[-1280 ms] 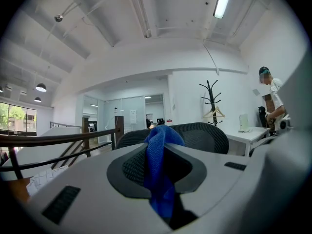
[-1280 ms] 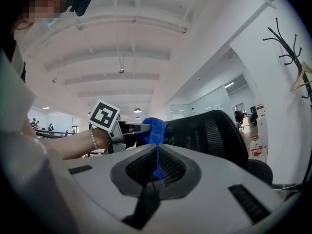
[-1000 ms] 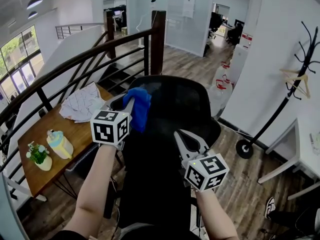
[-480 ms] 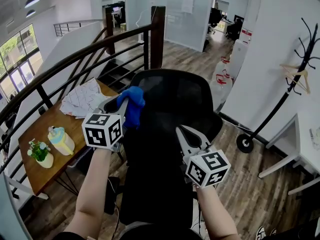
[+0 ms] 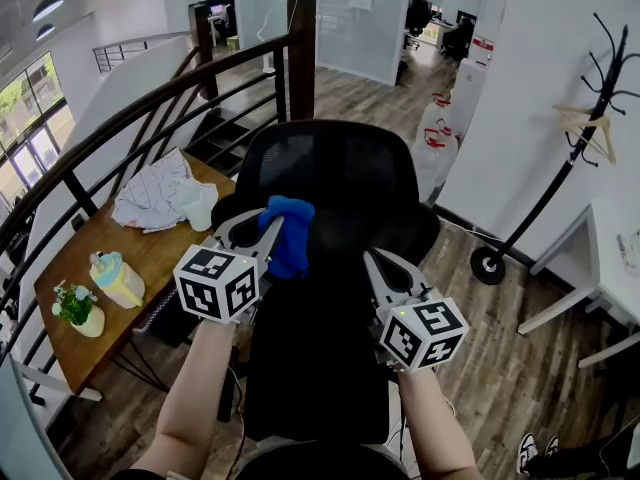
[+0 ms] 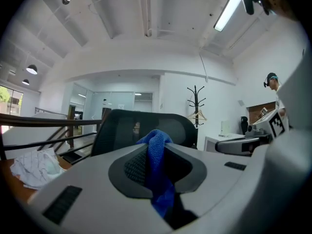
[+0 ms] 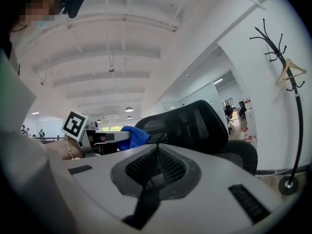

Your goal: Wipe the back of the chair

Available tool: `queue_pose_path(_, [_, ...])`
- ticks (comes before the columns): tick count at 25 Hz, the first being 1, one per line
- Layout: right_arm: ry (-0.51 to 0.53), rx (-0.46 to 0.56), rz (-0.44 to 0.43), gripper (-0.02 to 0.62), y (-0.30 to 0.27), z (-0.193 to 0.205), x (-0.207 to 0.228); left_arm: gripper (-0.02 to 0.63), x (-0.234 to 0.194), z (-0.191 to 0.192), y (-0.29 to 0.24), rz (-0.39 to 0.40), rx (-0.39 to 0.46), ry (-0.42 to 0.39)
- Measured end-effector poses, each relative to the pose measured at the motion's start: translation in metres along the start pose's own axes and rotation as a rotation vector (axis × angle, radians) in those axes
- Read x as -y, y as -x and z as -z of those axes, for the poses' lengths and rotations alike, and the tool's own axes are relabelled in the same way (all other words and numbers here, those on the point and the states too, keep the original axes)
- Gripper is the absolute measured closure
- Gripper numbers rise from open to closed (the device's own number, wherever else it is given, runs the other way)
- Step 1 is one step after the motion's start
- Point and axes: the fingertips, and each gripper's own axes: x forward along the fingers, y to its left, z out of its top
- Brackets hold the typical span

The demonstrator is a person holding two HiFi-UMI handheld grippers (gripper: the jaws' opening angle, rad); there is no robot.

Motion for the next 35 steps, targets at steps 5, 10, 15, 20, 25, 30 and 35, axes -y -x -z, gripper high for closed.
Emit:
queue_pose_path(5, [-0.028, -0.012, 0.046, 0.566, 0.013, 0.011, 0.02, 0.54, 0.052, 0.03, -0.032, 0.111, -0.064, 0.017])
queue_pose_path(10, [-0.05, -0.004, 0.105, 0.566, 0.03, 0.014, 0.049, 0.54, 0.115, 0.048, -0.067, 0.245, -0.123, 0.009])
queue_pose_path(15, [-0.086, -0.001, 0.17, 0.566, 0.048, 0.022, 0.081, 0.54, 0.157, 0.056, -0.104, 0.338, -0.139, 0.044])
queue_pose_path(20, [-0.126, -0.017, 0.223, 0.566, 0.065, 0.036, 0.111, 0.54, 0.18, 0.069, -0.139, 0.365, -0.174, 0.055])
queue_pose_path(25, [-0.163, -0.047, 0.251, 0.566, 0.071, 0.051, 0.131, 0.54, 0.205, 0.079, -0.161, 0.412, -0.201, 0.036])
queue_pose_path(30, [-0.193, -0.047, 0.259, 0.566, 0.069, 0.056, 0.148, 0.54, 0.22, 0.083, -0.181, 0.442, -0.211, 0.049])
queue_pose_path(35, [-0.222, -0.049, 0.263, 0.566, 0.067, 0.063, 0.159, 0.54, 0.222, 0.091, -0.196, 0.443, -0.232, 0.054])
